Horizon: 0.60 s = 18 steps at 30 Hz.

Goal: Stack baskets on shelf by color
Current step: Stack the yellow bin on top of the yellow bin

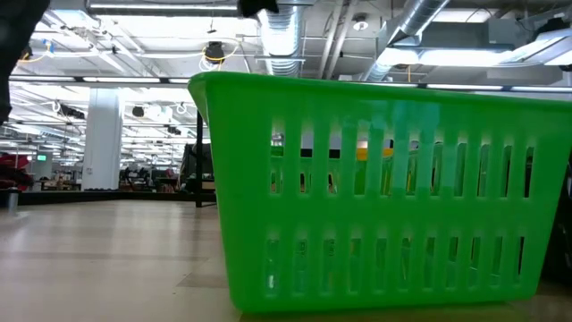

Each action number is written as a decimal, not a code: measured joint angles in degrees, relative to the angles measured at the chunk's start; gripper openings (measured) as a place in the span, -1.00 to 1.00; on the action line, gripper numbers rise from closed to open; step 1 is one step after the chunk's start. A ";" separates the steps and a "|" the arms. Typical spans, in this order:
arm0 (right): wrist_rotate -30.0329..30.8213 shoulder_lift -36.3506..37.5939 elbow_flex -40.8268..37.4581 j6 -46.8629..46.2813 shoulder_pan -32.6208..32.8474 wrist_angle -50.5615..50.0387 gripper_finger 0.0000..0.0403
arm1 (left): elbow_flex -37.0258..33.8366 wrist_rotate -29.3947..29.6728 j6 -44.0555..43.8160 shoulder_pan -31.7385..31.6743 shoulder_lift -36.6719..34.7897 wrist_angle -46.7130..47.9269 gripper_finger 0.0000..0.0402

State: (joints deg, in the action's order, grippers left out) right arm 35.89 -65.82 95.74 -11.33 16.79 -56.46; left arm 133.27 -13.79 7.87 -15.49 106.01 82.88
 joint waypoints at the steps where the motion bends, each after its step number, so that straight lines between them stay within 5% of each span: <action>1: -0.02 -0.32 0.00 1.08 -0.50 0.30 0.07 | 0.00 1.08 -0.63 2.02 -0.14 -0.22 -0.36; 10: -0.27 -2.21 0.00 14.57 -3.30 9.83 0.07 | -7.40 2.52 -4.67 13.38 0.03 -5.79 -0.36; 18: -3.67 -0.19 0.09 17.60 -3.25 13.66 0.07 | -23.63 2.59 -6.19 14.87 0.05 -25.00 -0.36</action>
State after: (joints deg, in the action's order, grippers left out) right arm 32.22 -66.00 95.83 6.26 13.54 -42.80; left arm 109.64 -11.19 1.69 -0.62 106.06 57.87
